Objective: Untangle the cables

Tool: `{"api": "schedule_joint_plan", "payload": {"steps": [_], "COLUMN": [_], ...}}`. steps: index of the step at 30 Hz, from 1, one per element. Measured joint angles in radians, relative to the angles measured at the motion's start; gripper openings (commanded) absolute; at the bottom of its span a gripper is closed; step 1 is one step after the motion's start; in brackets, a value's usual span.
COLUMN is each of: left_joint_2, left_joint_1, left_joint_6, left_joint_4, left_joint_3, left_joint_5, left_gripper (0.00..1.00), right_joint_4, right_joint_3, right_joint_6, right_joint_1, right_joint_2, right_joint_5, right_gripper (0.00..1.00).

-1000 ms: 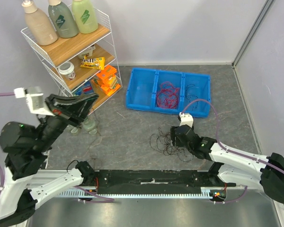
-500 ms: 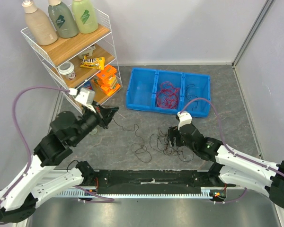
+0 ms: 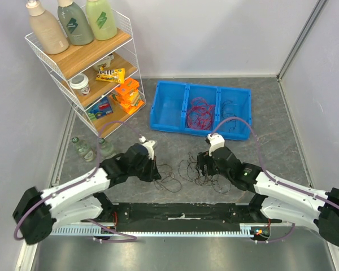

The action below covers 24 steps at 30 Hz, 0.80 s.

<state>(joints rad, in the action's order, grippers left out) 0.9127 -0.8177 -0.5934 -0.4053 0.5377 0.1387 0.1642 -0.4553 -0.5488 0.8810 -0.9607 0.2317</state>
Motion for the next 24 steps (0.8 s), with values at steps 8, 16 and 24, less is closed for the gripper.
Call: {"api": "schedule_joint_plan", "payload": {"steps": [8,16,24], "left_joint_2": [0.286,0.364,0.525], "left_joint_1": [-0.106,-0.153,-0.213], "left_joint_6": [-0.034,-0.035,-0.034], "left_joint_4": [0.108,0.129,0.122], "left_joint_3": [0.01,0.091,0.185], "left_joint_5": [0.009,-0.083,-0.2], "left_gripper": [0.58,0.93,0.76], "right_joint_4": [0.009,0.019,0.024], "right_joint_3": [0.0,0.002,0.006], "right_joint_6": [-0.001,-0.008,-0.008], "right_joint_1": [0.001,0.001,0.001], "right_joint_2": [0.087,0.107,0.105], "right_joint_5": [0.006,0.006,0.006], "right_gripper": [0.83,0.83,0.83]}}
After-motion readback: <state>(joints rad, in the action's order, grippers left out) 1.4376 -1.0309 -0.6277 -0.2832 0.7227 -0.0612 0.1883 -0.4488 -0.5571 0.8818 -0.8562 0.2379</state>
